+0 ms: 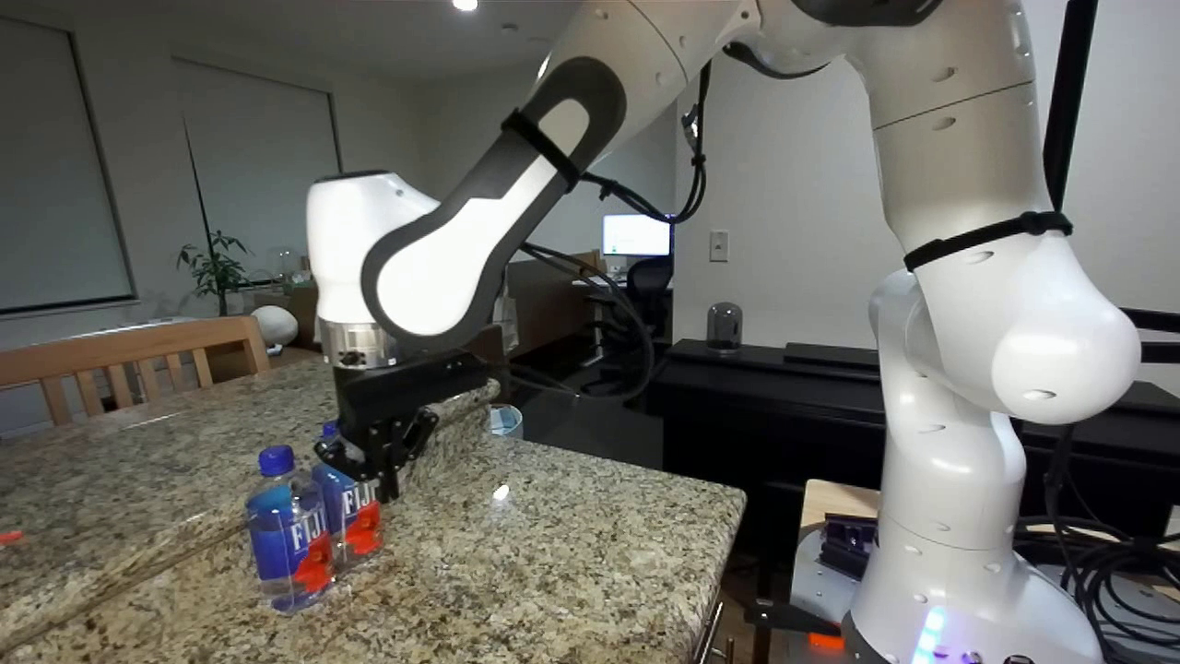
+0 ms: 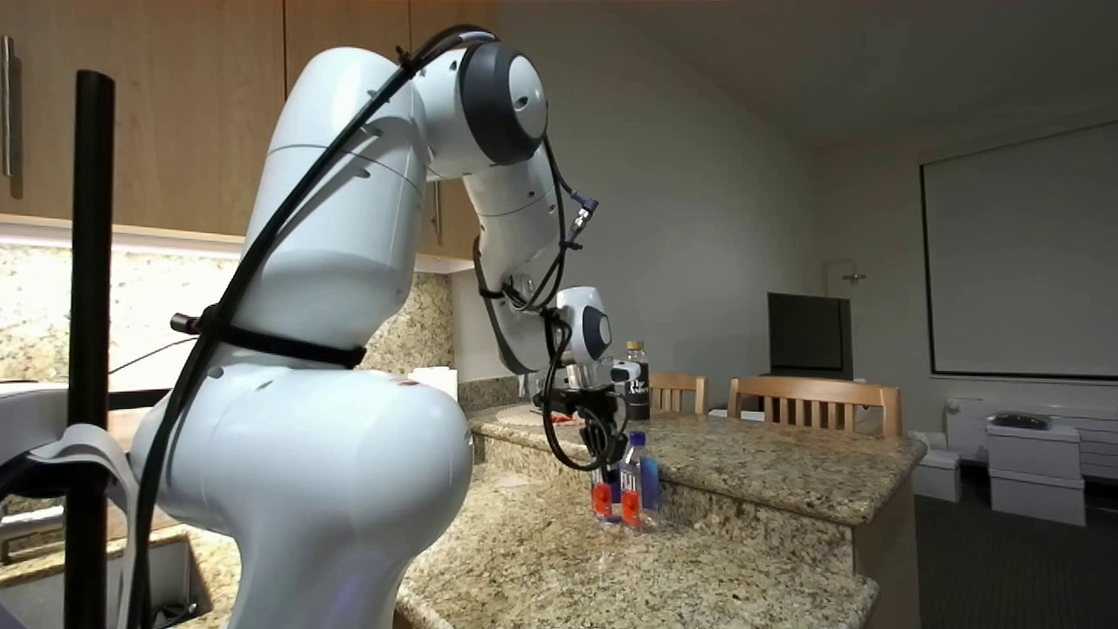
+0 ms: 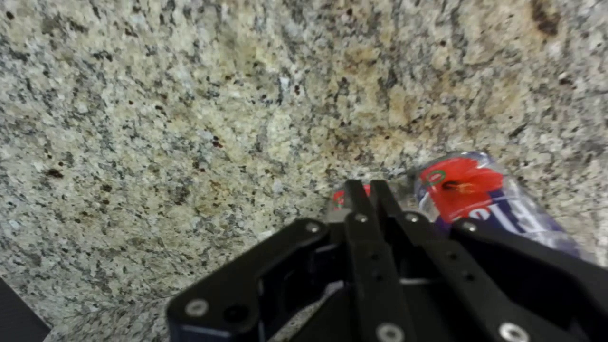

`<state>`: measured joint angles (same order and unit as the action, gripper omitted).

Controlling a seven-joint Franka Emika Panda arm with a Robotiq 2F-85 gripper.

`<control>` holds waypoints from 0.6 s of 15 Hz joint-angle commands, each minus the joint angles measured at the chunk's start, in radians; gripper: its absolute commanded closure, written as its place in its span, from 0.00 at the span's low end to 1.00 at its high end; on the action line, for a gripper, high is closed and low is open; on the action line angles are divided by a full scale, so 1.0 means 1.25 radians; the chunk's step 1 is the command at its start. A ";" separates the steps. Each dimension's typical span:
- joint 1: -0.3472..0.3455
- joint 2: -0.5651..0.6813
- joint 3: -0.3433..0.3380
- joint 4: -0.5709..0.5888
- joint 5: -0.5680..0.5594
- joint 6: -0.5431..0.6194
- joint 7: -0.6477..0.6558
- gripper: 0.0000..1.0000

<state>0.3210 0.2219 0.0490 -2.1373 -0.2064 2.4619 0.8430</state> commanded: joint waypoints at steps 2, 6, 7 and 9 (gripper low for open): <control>-0.005 -0.048 0.059 -0.034 0.018 0.006 -0.029 0.92; -0.001 -0.008 0.090 -0.003 0.017 0.027 -0.046 0.92; 0.000 0.003 0.094 0.007 0.015 0.030 -0.050 0.92; 0.004 0.024 0.094 0.026 0.005 0.035 -0.051 0.92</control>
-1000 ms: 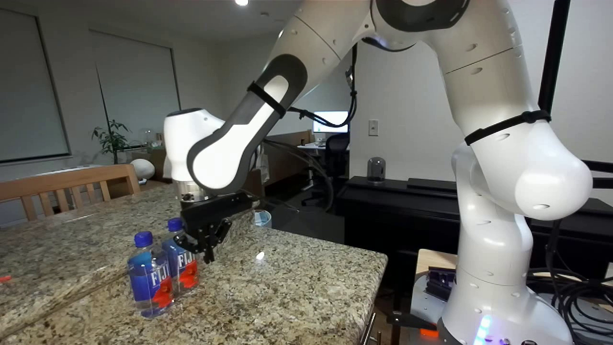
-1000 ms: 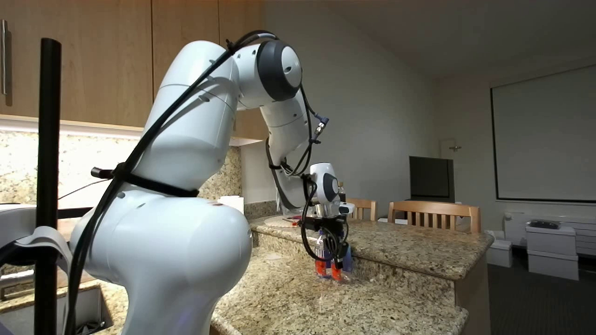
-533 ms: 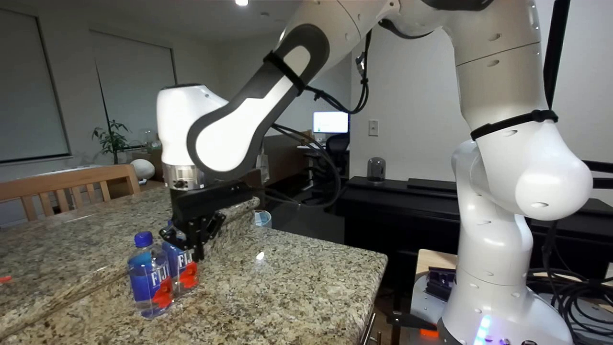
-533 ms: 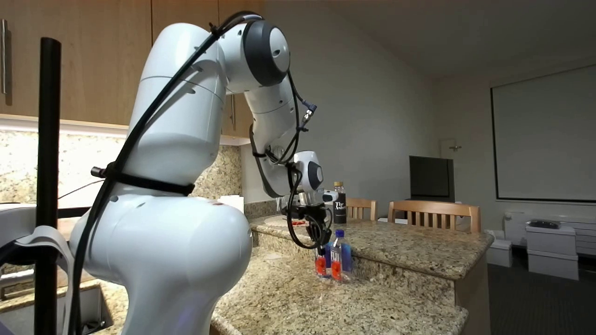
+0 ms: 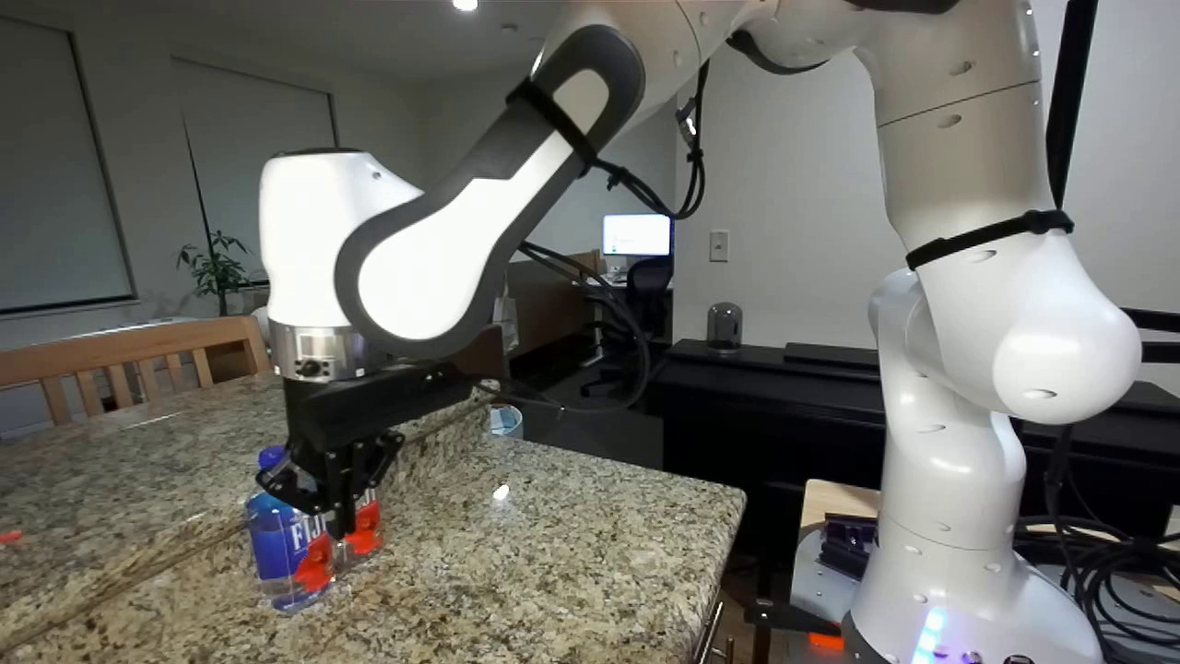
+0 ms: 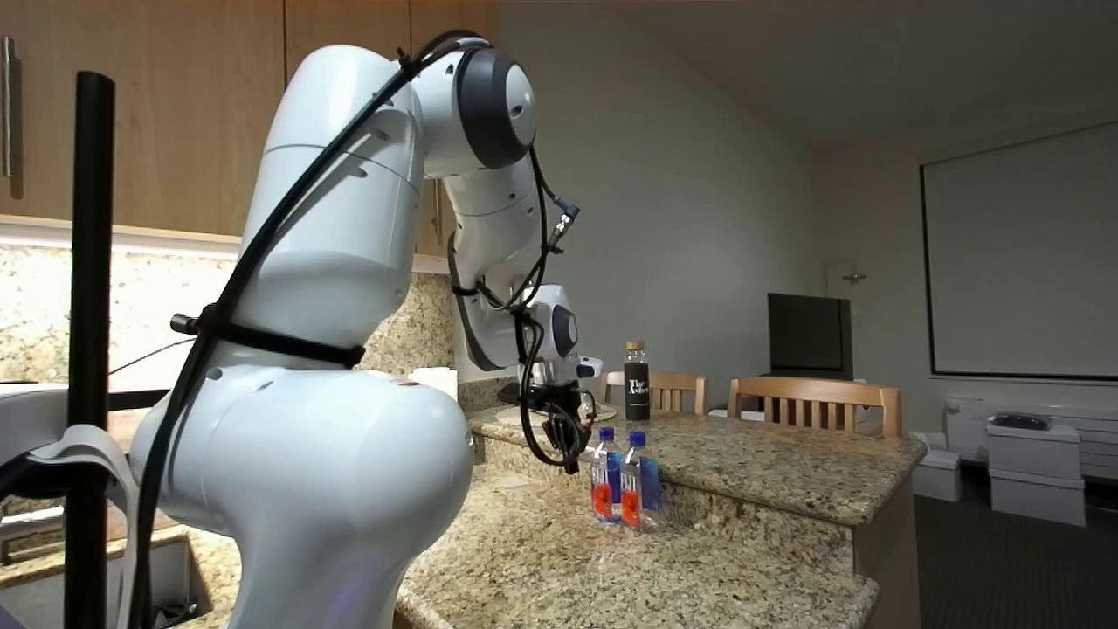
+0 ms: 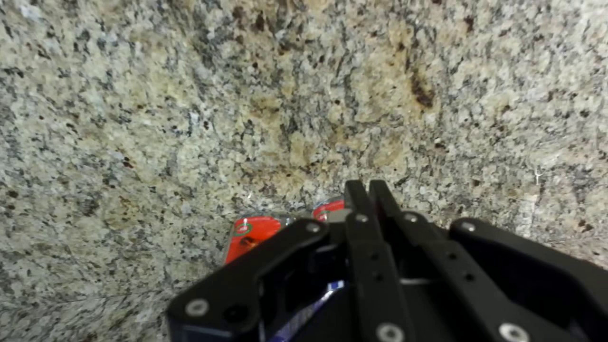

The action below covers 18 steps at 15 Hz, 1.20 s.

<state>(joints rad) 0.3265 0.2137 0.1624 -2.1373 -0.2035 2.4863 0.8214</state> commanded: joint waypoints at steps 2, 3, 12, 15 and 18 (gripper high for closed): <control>0.009 0.064 -0.006 0.059 -0.016 0.012 -0.025 0.92; 0.013 0.081 -0.013 0.075 -0.026 0.011 -0.018 0.92; 0.044 0.203 -0.061 0.198 -0.028 0.006 -0.015 0.92; 0.057 0.221 -0.077 0.221 -0.029 0.003 -0.013 0.92; 0.067 0.230 -0.091 0.235 -0.028 0.002 -0.009 0.91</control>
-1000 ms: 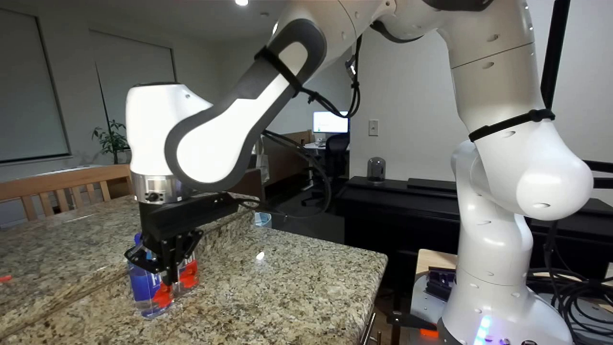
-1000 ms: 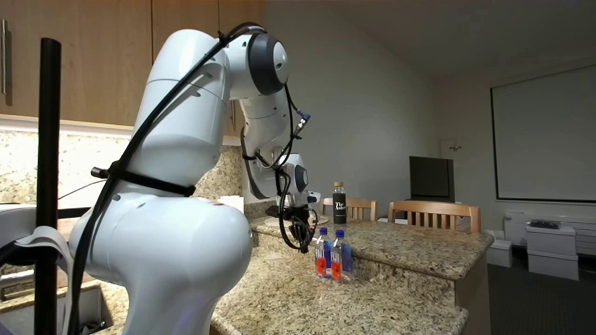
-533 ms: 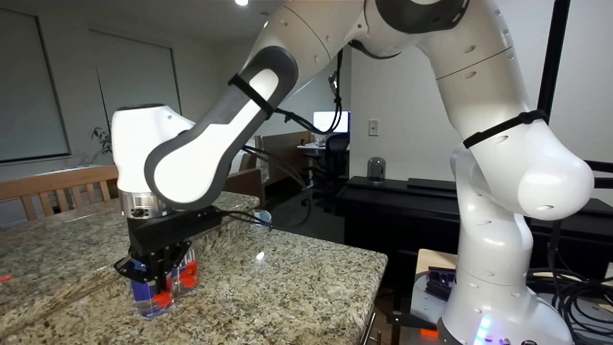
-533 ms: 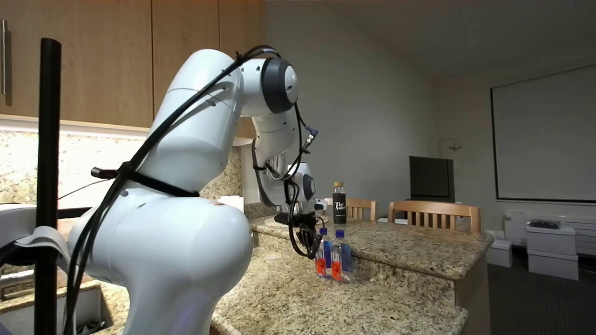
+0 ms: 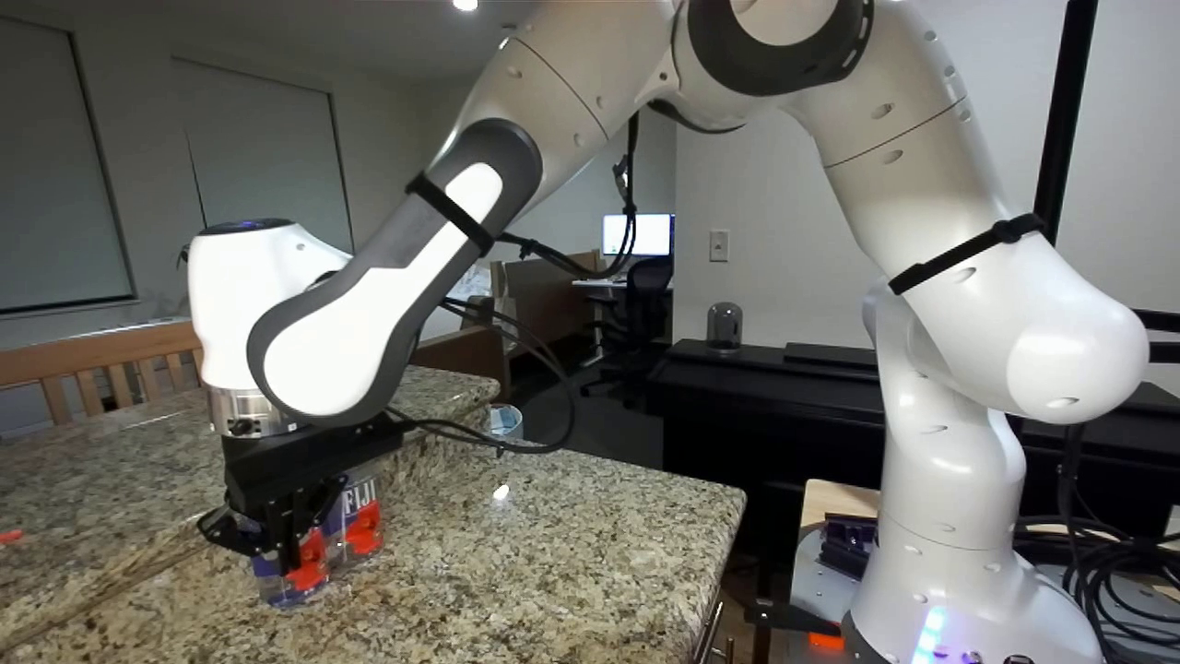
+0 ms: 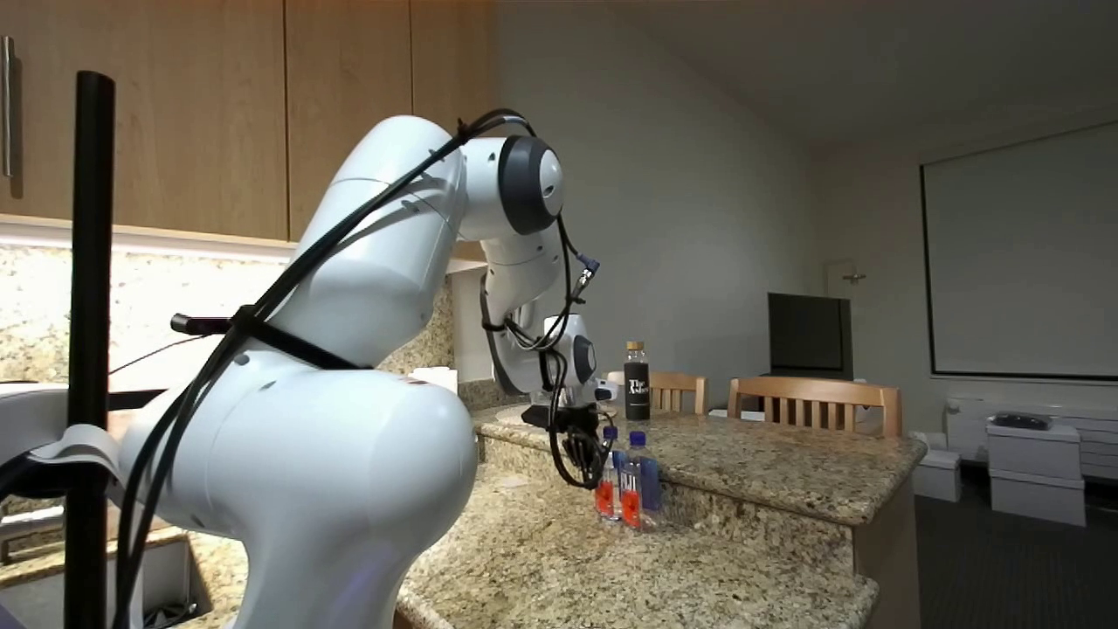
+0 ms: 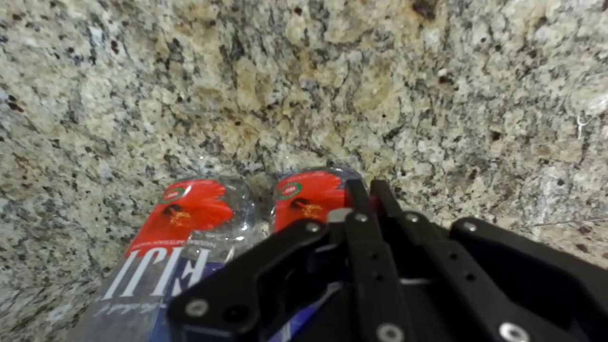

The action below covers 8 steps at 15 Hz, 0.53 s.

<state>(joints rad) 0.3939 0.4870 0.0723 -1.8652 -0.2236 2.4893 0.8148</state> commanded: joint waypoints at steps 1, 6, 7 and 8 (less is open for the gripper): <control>0.013 0.013 -0.021 0.020 -0.010 -0.001 -0.005 0.92; 0.004 -0.028 -0.001 -0.004 0.019 -0.018 -0.029 0.91; 0.003 -0.038 0.003 -0.009 0.023 -0.022 -0.030 0.92; 0.000 -0.051 0.008 -0.016 0.029 -0.028 -0.035 0.92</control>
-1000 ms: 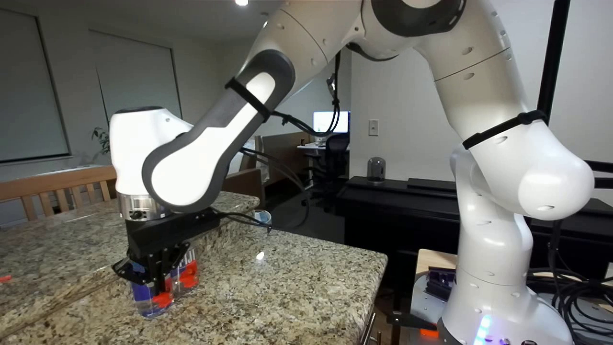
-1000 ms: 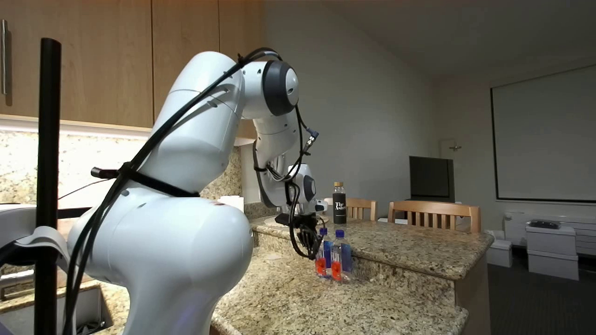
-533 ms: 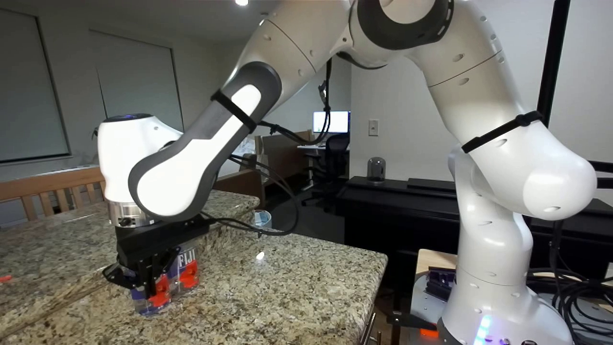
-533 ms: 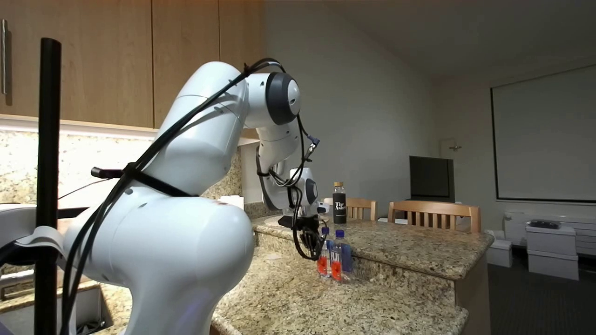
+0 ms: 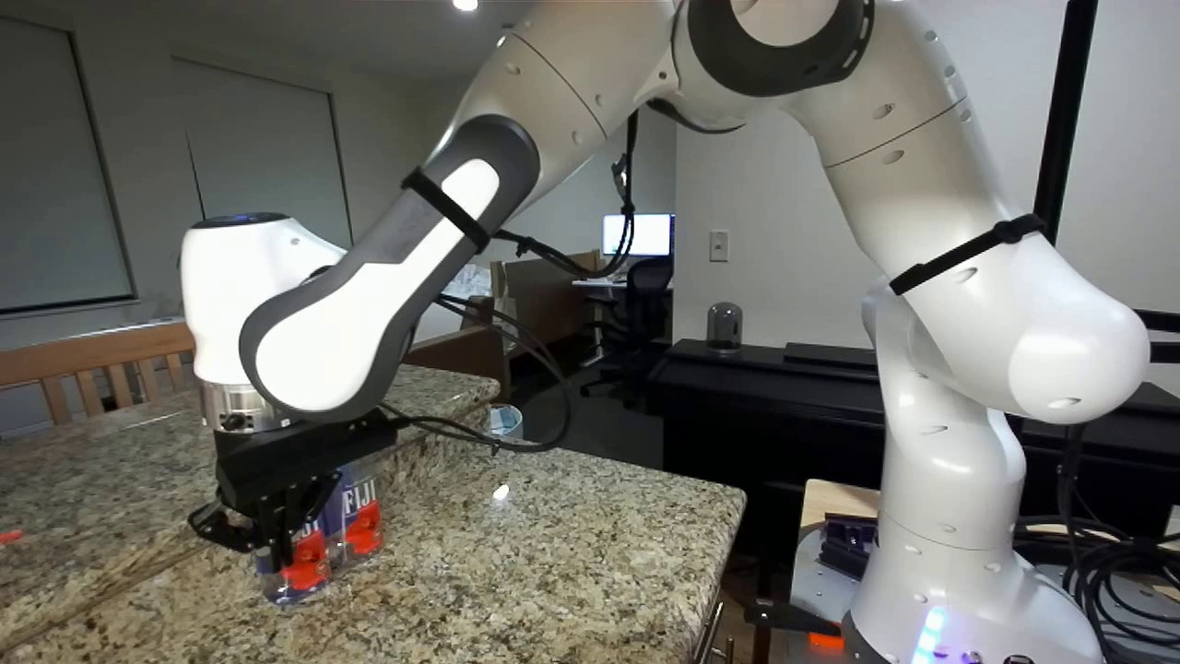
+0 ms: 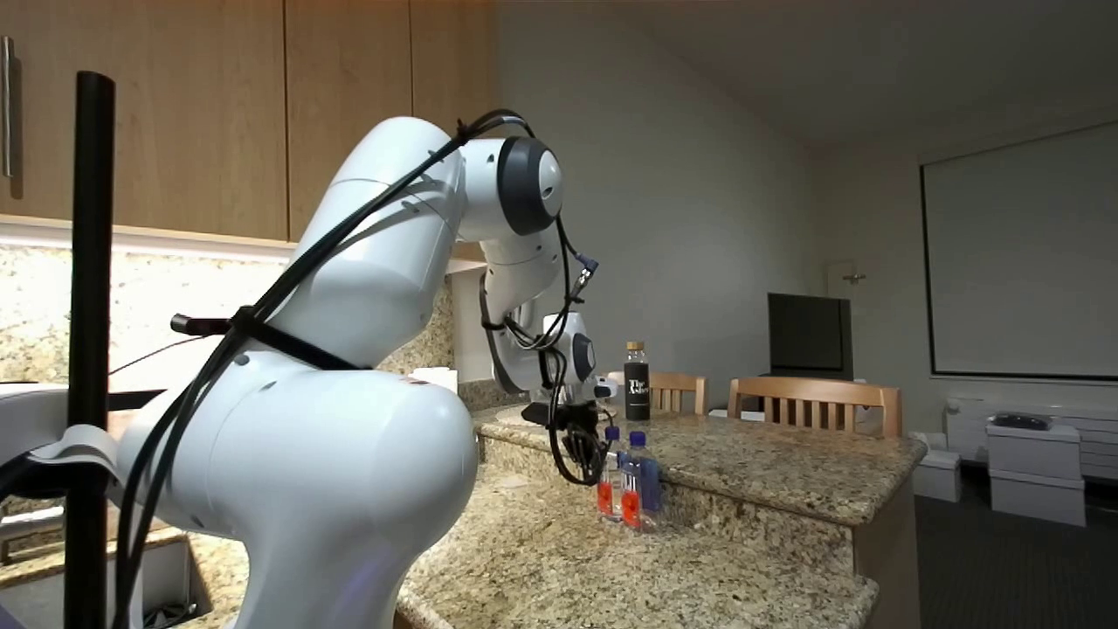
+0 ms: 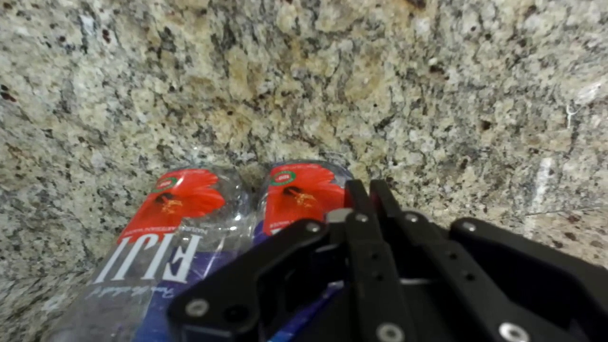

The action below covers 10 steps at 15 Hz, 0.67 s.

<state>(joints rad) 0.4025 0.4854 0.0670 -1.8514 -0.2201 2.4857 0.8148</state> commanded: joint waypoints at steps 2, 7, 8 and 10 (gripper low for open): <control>-0.008 -0.082 0.013 -0.037 0.026 -0.046 -0.029 0.91; -0.031 -0.169 0.048 -0.045 0.065 -0.146 -0.075 0.92; -0.035 -0.185 0.059 -0.048 0.083 -0.176 -0.095 0.92; -0.036 -0.228 0.077 -0.063 0.107 -0.235 -0.128 0.92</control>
<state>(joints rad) 0.3818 0.3008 0.1188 -1.8615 -0.1448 2.2738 0.7387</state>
